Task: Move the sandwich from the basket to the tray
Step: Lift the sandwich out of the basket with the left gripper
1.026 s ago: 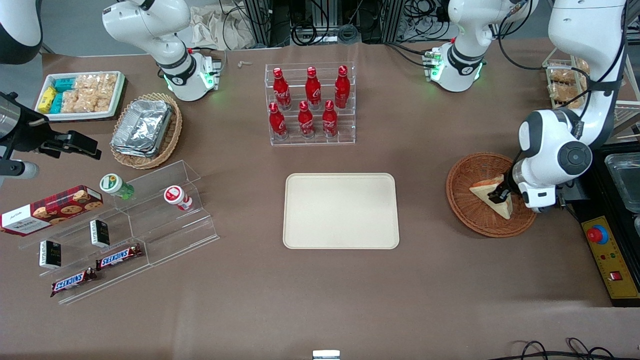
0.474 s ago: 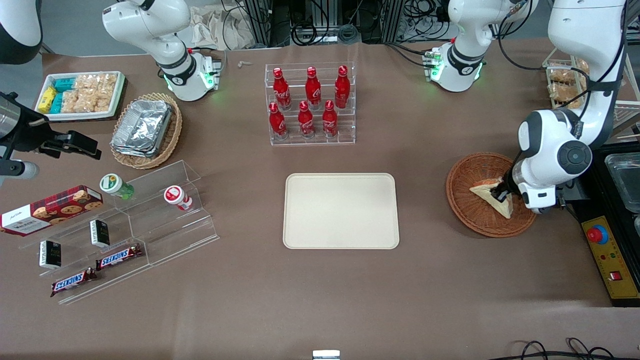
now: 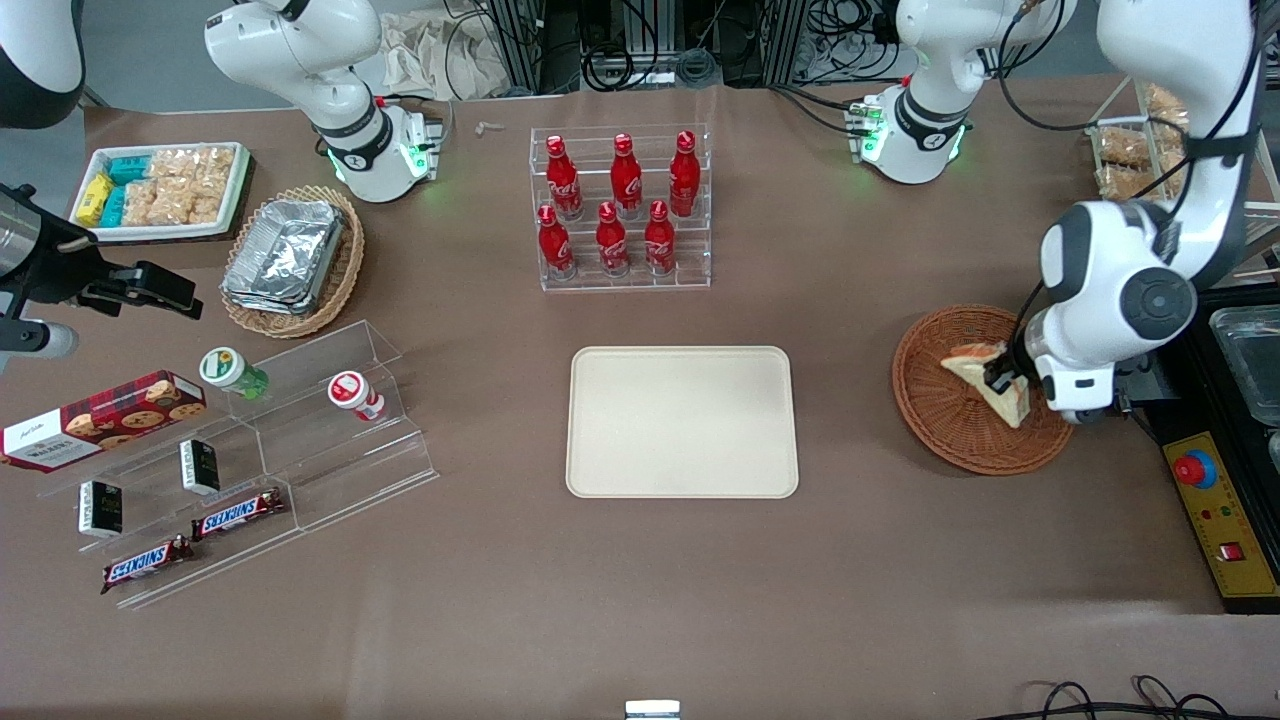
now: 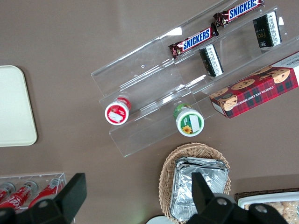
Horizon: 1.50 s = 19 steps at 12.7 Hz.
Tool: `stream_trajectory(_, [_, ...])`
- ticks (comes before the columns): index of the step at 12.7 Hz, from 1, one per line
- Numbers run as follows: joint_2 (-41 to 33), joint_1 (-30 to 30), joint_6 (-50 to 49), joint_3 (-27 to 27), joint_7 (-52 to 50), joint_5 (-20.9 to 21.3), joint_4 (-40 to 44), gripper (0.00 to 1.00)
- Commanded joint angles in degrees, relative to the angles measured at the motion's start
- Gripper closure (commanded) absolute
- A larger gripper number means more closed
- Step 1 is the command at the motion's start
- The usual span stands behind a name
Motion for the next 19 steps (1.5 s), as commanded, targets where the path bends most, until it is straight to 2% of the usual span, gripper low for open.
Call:
stream_trajectory(1, [-4.46,0.09,-8.49,-1.06,4.01,0.41,3.69,1.00])
stream_trajectory(5, [-4.56,0.00,-22.11,-2.56,13.58,-0.21,15.19,1.00])
stream_trajectory(7, [-3.95,0.00,-28.53,-5.54,14.65,-1.95,21.78,1.00])
stream_trajectory(11, [-3.94,0.00,-29.35,-10.46,15.01,-4.94,25.76,1.00])
stream_trajectory(14, [-2.54,-0.53,-28.64,-15.47,18.23,-4.34,27.35,1.00])
stream_trajectory(19, [-0.78,-3.77,-26.90,-18.73,23.18,-4.96,28.41,1.00])
